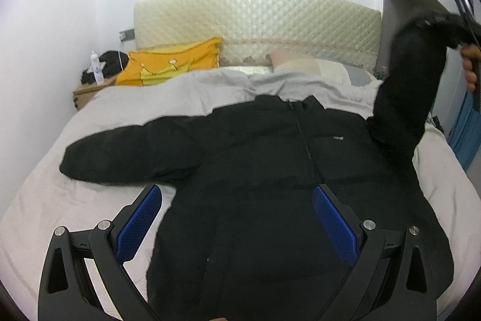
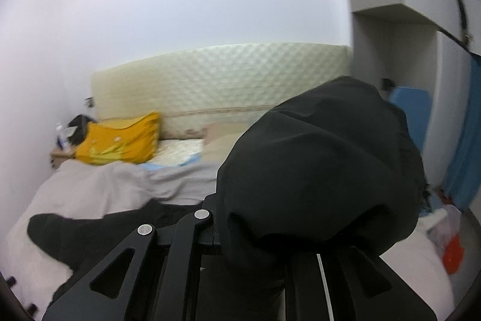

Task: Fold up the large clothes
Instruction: 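Fold the held sleeve across the jacket body and release with the right gripper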

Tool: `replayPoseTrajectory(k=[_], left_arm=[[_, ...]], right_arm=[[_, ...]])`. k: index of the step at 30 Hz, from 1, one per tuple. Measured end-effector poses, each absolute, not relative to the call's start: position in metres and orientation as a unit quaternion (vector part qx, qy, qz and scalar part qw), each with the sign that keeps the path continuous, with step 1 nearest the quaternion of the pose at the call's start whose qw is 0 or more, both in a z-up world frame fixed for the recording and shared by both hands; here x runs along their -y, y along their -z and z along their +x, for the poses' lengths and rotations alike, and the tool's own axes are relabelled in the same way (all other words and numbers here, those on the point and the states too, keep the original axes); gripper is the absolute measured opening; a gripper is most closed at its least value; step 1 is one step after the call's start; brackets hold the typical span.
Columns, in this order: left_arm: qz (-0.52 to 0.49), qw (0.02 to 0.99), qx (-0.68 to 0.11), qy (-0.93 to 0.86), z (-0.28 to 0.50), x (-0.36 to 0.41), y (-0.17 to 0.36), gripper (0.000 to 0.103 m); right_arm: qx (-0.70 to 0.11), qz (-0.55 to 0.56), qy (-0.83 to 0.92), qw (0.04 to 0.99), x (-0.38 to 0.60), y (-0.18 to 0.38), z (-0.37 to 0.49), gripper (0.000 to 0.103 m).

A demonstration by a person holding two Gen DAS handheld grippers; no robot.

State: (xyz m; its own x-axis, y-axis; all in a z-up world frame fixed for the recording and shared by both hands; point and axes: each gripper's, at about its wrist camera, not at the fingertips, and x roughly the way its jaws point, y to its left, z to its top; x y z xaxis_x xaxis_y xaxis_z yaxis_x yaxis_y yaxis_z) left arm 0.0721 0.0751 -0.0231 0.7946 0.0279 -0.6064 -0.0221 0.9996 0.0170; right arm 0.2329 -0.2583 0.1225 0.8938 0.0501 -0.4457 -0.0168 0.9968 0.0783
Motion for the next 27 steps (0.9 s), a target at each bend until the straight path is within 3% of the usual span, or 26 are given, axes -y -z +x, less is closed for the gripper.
replayPoseTrajectory(k=[6, 16, 19, 21, 27], left_arm=[[-0.028, 0.949, -0.315, -0.019, 0.076, -0.100, 0.034, 0.101], [-0.073, 0.944, -0.320, -0.034, 0.087, -0.136, 0.045, 0.101], [-0.074, 0.941, -0.328, -0.030, 0.092, -0.136, 0.051, 0.101], [-0.073, 0.940, -0.332, -0.026, 0.094, -0.135, 0.053, 0.101], [-0.066, 0.938, -0.340, -0.025, 0.098, -0.131, 0.059, 0.101]], right_arm=[[-0.238, 0.009, -0.088, 0.967, 0.156, -0.089, 0.242, 0.013], [-0.301, -0.045, -0.172, 0.937, 0.018, 0.021, 0.252, 0.014], [-0.319, -0.067, -0.188, 0.927, -0.008, 0.049, 0.244, 0.016], [-0.332, -0.071, -0.196, 0.920, -0.022, 0.066, 0.244, 0.025], [-0.382, -0.075, -0.207, 0.898, -0.036, 0.110, 0.252, 0.025]])
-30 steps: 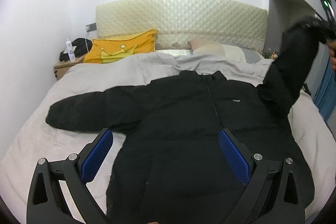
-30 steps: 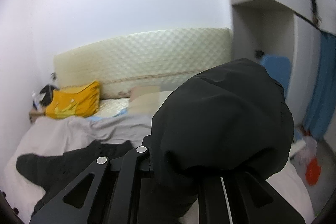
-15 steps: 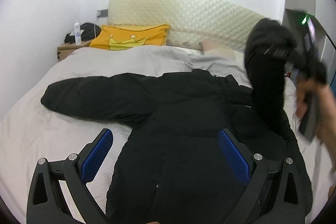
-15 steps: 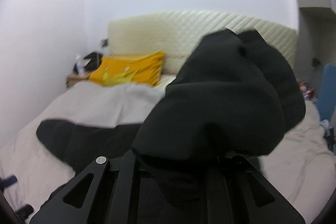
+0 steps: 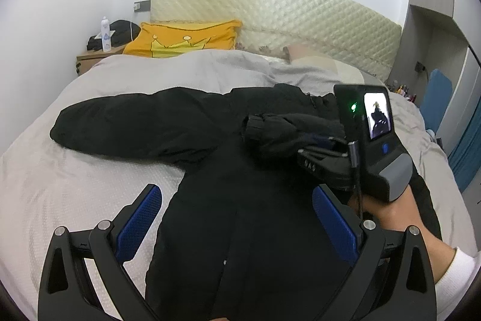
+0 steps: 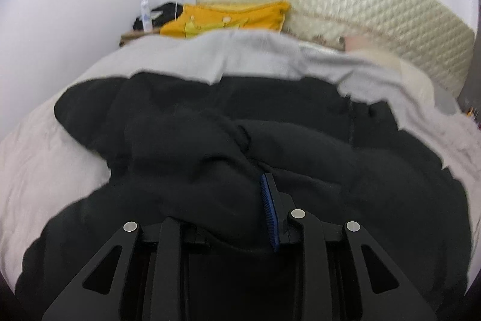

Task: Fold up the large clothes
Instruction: 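Fold the held sleeve across the jacket body and release with the right gripper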

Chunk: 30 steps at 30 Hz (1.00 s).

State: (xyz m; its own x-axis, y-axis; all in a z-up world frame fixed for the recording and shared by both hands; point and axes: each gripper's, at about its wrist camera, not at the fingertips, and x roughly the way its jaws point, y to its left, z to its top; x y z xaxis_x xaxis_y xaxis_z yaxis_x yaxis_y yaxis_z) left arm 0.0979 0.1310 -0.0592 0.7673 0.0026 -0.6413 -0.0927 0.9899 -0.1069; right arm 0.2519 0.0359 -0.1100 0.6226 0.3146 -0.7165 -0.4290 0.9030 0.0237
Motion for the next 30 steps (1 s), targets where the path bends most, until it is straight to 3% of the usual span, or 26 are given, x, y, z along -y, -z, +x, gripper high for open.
replayPoseTrajectory(k=[2, 8, 30], left_arm=[[-0.068, 0.936, -0.344, -0.025, 0.099, -0.131, 0.060, 0.101], [-0.072, 0.934, -0.350, -0.012, 0.098, -0.129, 0.050, 0.101], [-0.057, 0.949, -0.309, 0.015, 0.041, -0.065, -0.029, 0.101]], right_arm=[[-0.387, -0.074, -0.210, 0.895, -0.031, 0.116, 0.250, 0.028], [-0.397, -0.037, -0.222, 0.890, -0.024, 0.104, 0.241, 0.071], [-0.310, 0.033, -0.146, 0.939, 0.121, -0.048, 0.110, 0.073]])
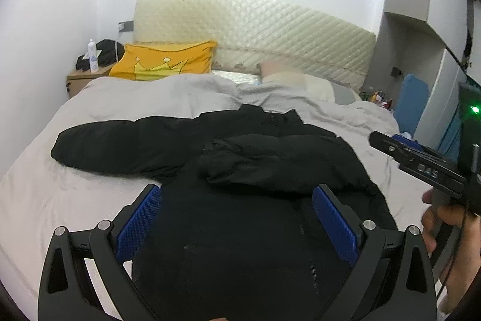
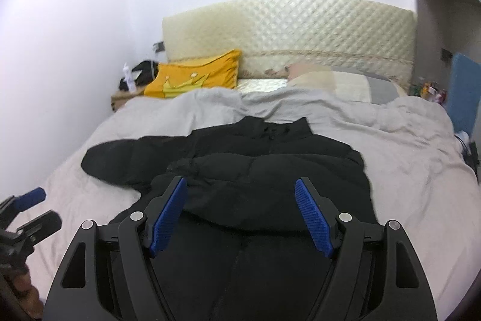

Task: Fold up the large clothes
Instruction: 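Fold the held sleeve across the jacket body and release with the right gripper, then move the left gripper toward the other sleeve of the jacket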

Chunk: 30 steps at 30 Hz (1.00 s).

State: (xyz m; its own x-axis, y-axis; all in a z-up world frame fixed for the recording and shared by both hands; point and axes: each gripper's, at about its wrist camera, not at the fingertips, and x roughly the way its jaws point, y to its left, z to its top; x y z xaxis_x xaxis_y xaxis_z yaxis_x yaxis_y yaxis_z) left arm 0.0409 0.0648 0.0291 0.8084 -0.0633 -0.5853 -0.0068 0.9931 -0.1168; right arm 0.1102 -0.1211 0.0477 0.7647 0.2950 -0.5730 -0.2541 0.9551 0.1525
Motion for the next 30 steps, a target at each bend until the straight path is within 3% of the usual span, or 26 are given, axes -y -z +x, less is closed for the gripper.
replayPoseTrajectory(k=[13, 30], left_arm=[[-0.041, 0.954, -0.296, 0.039, 0.020, -0.028, -0.033, 0.101], [-0.053, 0.954, -0.285, 0.077, 0.015, -0.031, -0.007, 0.101]], right_arm=[[-0.245, 0.031, -0.119, 0.962, 0.183, -0.073, 0.026, 0.074], [-0.211, 0.042, -0.098, 0.972, 0.212, -0.040, -0.036, 0.080]])
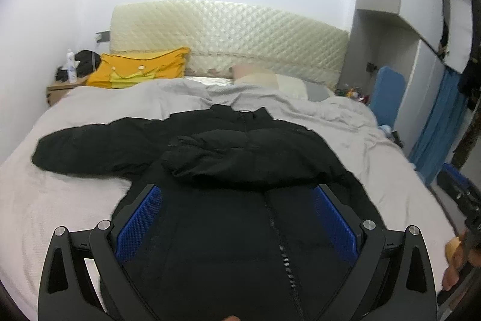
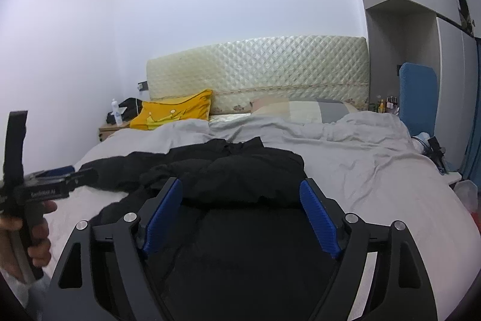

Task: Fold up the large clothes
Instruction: 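Move the left gripper toward the other sleeve of the jacket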

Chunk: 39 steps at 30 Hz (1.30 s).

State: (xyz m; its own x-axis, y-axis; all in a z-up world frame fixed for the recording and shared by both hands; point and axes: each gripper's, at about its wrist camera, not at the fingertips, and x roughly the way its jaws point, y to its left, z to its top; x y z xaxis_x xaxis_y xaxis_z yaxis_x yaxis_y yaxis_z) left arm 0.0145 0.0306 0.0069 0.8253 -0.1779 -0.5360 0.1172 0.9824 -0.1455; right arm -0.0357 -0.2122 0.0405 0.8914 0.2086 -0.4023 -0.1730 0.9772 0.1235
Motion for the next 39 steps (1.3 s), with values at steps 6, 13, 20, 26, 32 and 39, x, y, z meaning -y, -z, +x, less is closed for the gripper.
replayPoseTrajectory(k=[6, 13, 20, 26, 32, 39], left_arm=[[-0.068, 0.953, -0.285, 0.079, 0.020, -0.037, -0.002, 0.101], [-0.094, 0.948, -0.296, 0.067, 0.038, -0.064, 0.001, 0.101], [-0.103, 0.936, -0.335, 0.044, 0.068, -0.109, -0.014, 0.101], [-0.120, 0.935, -0.334, 0.025, 0.092, -0.155, -0.032, 0.101], [-0.147, 0.930, -0.337, 0.015, 0.115, -0.203, -0.024, 0.101], [-0.165, 0.923, -0.347, -0.017, 0.150, -0.270, 0.003, 0.101]], right_arm=[[-0.212, 0.042, -0.094, 0.972, 0.216, -0.033, -0.036, 0.080], [-0.224, 0.040, -0.076, 0.971, 0.223, -0.020, -0.034, 0.084], [-0.230, 0.048, -0.075, 0.969, 0.229, -0.016, -0.038, 0.088], [-0.239, 0.072, -0.083, 0.965, 0.231, -0.013, -0.034, 0.093], [-0.233, 0.062, -0.087, 0.967, 0.218, -0.018, -0.035, 0.094], [-0.255, 0.052, -0.082, 0.962, 0.204, -0.010, -0.034, 0.094]])
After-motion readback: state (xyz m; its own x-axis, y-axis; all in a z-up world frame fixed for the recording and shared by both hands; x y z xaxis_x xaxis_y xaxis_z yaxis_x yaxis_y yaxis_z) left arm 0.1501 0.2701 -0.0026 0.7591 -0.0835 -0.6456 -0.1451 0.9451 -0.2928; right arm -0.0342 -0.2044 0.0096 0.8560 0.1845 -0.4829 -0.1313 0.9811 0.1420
